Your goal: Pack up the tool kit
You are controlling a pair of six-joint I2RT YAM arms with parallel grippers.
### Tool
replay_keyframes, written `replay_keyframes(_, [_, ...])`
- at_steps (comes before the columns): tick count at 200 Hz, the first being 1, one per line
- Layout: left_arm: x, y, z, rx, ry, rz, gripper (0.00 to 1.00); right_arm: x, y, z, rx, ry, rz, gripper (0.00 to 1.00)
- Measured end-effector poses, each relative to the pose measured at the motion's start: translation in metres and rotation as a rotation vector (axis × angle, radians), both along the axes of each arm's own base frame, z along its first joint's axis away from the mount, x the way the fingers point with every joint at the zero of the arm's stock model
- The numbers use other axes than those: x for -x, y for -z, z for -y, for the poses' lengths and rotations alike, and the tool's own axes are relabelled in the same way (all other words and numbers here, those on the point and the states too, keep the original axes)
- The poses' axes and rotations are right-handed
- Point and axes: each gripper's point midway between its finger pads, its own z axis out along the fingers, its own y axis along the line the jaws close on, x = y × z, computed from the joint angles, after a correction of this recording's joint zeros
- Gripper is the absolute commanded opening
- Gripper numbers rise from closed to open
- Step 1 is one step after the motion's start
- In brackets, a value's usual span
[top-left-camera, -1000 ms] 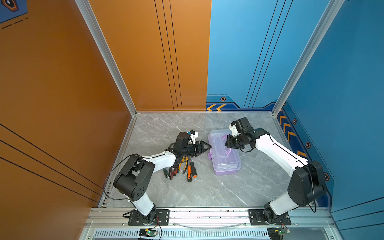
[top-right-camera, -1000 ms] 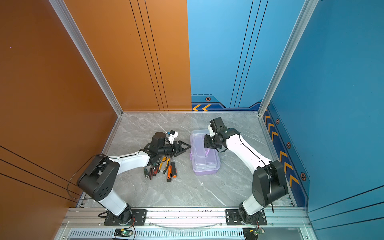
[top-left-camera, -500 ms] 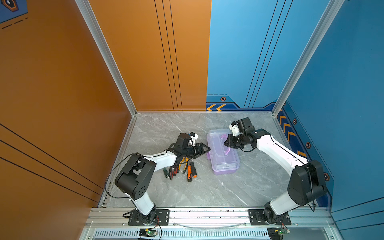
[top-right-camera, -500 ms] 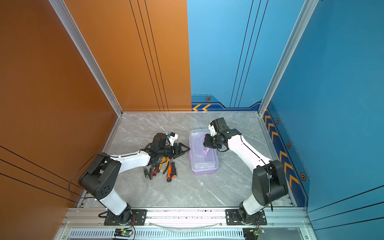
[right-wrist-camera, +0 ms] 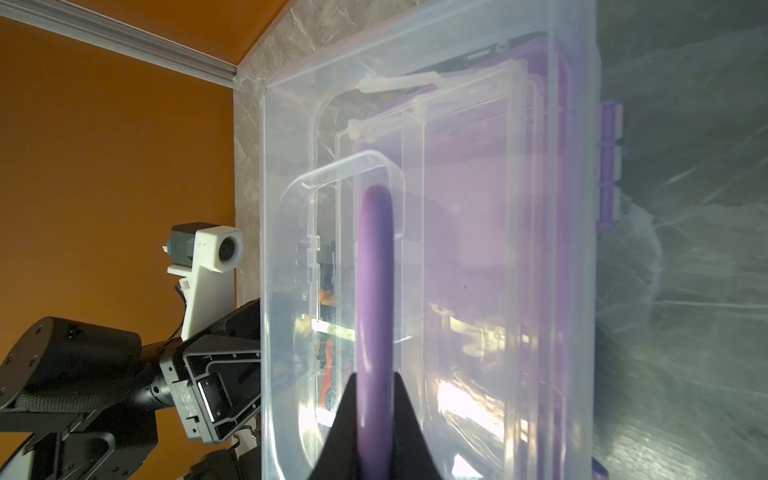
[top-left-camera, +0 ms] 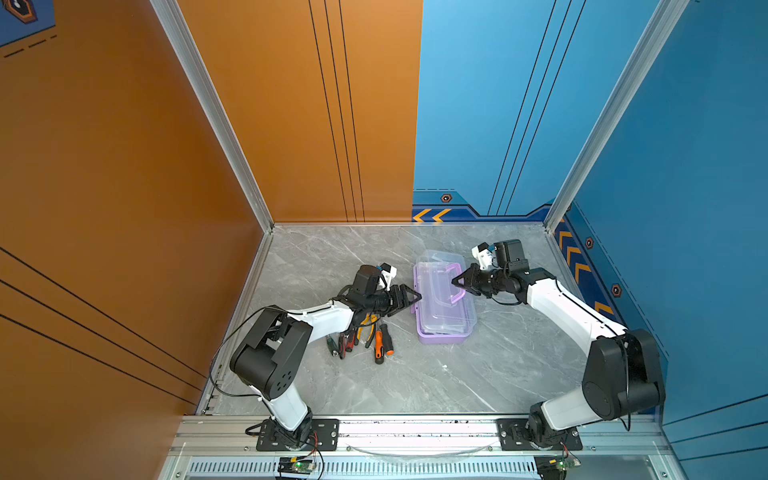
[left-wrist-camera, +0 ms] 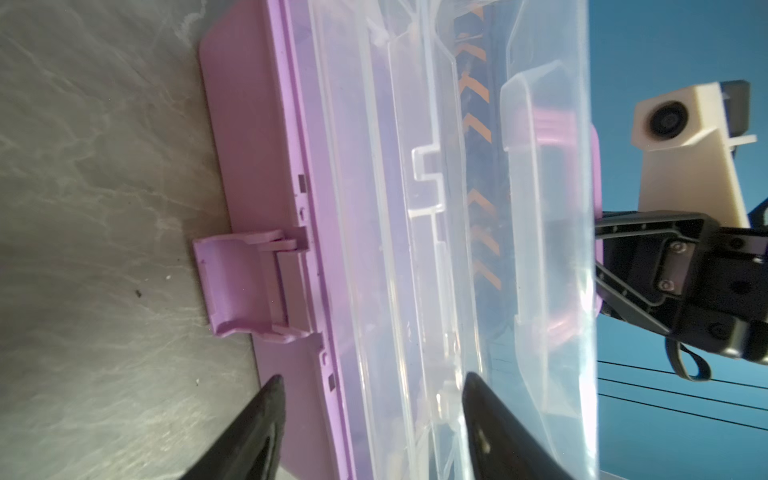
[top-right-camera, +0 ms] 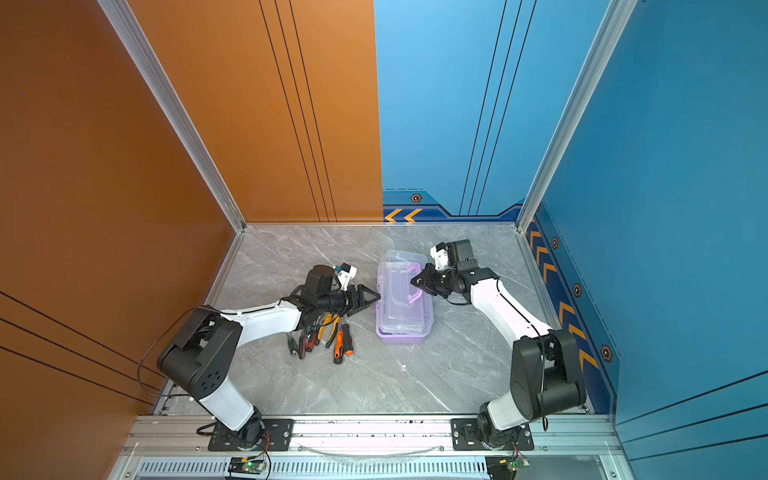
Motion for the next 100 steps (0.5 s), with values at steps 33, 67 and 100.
replay_keyframes(33, [-0.011,-0.001,0.004,-0.001,-0.009,0.01,0.65,0.002,-0.002,0.01,-0.054,0.027,-0.009,0.0])
replay_keyframes(67, [-0.012,0.019,0.0,-0.041,-0.03,-0.033,0.64,0.001,-0.006,0.015,-0.123,0.053,-0.012,0.0])
replay_keyframes(100, [-0.012,0.023,-0.004,-0.054,-0.043,-0.042,0.62,-0.001,-0.008,0.014,-0.171,0.062,-0.009,0.0])
